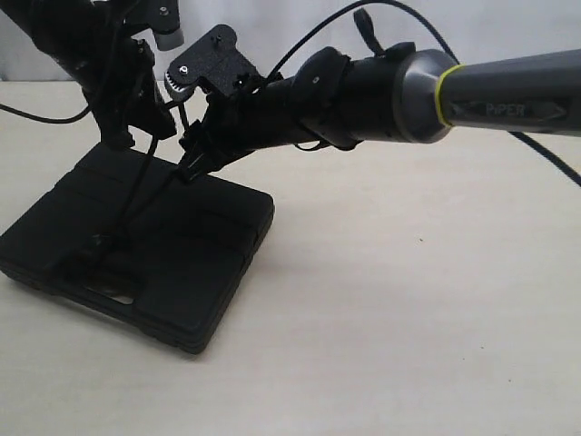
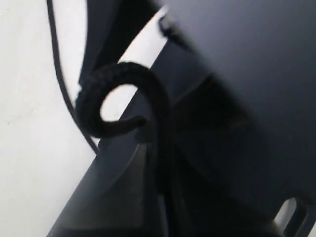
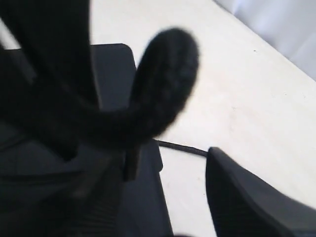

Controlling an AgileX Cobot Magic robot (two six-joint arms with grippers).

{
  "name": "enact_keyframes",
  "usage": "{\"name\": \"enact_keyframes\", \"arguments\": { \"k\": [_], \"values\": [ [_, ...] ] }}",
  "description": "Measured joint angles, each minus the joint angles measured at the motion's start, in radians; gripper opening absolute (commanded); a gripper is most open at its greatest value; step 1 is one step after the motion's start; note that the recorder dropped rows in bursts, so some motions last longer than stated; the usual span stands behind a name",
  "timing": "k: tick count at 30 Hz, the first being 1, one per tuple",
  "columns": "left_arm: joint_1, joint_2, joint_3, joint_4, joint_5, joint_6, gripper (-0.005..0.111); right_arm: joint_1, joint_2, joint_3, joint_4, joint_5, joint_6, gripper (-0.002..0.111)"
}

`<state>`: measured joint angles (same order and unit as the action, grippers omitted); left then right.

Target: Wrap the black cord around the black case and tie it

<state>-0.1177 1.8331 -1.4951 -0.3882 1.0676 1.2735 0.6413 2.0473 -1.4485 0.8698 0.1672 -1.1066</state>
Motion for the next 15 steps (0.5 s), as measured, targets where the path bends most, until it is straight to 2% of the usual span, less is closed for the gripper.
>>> {"name": "enact_keyframes", "arguments": {
  "k": [1,3,7,15],
  "values": [
    [0.0,0.0,0.0,-0.015,0.009,0.014,0.0,0.0,0.002,0.0,0.01,-0.007,0.0,0.048],
    [0.0,0.0,0.0,-0.036,0.022,0.037,0.0,0.0,0.004,0.0,0.03,-0.014,-0.001,0.039],
    [0.0,0.0,0.0,-0.053,0.043,0.052,0.0,0.0,0.004,0.0,0.073,-0.016,-0.001,0.006],
    [0.0,0.0,0.0,-0.006,0.063,0.058,0.0,-0.002,0.0,0.003,0.109,-0.008,0.008,0.004]
  ]
}}
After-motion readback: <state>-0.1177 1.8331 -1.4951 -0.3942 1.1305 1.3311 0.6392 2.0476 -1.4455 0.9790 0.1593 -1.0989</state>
